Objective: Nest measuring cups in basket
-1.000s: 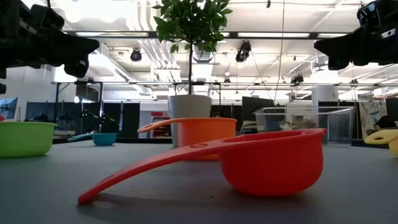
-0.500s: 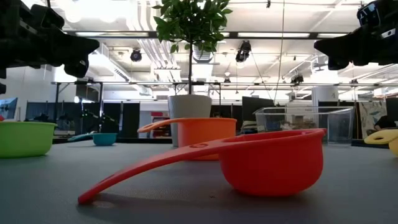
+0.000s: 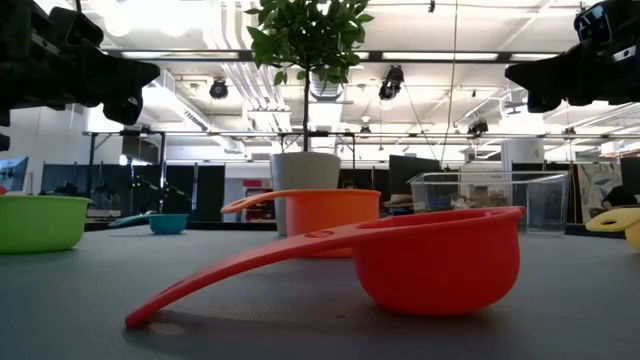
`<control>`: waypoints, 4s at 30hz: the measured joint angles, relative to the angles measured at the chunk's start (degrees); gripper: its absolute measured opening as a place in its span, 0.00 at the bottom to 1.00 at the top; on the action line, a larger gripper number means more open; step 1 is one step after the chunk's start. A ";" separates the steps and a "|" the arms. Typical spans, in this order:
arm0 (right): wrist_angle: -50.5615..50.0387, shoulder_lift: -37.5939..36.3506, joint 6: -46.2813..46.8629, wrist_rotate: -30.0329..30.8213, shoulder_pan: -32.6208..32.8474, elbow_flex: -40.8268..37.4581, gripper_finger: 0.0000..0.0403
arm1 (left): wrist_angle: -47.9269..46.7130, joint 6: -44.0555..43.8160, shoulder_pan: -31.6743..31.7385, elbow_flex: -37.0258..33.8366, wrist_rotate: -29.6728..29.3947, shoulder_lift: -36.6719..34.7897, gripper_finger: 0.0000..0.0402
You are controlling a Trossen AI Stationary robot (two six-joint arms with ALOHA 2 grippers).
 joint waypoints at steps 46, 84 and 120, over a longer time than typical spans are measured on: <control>-0.01 0.02 0.00 0.00 -0.02 0.00 0.02 | 0.00 0.01 -0.01 -0.01 0.00 0.01 0.00; -0.01 0.00 0.00 -0.01 0.00 0.01 0.02 | 0.00 -0.01 -0.01 -0.01 0.01 0.01 0.00; -0.02 0.00 0.00 0.00 -0.01 0.02 0.02 | -12.59 -14.77 -0.01 10.70 -12.64 4.73 0.00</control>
